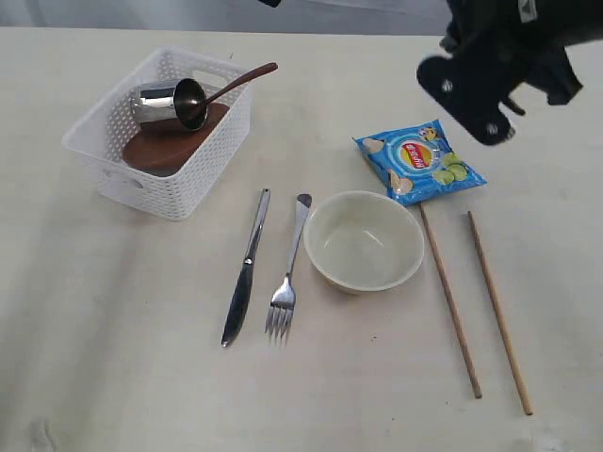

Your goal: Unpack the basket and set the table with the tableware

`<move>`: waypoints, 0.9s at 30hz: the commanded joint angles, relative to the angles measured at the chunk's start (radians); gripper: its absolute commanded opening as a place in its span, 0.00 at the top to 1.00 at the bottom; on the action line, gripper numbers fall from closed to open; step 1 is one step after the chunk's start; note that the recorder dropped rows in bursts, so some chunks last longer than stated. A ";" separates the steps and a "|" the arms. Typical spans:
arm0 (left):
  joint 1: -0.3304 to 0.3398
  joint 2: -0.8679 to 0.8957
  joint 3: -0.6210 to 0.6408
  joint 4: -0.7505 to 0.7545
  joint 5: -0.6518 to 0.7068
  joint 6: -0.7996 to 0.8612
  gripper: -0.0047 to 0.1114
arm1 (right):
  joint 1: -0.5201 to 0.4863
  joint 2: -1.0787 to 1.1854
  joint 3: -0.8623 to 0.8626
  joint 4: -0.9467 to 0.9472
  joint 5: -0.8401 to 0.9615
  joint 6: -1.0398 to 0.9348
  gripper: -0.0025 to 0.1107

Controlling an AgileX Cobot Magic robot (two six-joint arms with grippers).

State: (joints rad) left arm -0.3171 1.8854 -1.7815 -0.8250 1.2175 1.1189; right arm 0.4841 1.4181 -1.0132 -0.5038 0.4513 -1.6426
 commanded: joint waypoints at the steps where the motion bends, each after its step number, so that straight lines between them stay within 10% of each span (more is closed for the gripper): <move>1: 0.004 0.000 0.006 -0.020 0.004 0.001 0.96 | -0.004 -0.007 -0.128 0.016 0.028 0.317 0.98; 11: 0.004 0.000 0.006 -0.015 0.004 -0.081 0.96 | -0.006 -0.003 -0.142 0.278 0.320 1.751 0.98; 27: 0.004 0.000 0.006 0.010 0.004 -0.167 0.96 | -0.006 -0.003 0.250 0.219 0.389 2.073 0.98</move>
State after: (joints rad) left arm -0.3171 1.8854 -1.7815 -0.8159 1.2175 0.9617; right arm 0.4841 1.4168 -0.8169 -0.2360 0.8590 0.3481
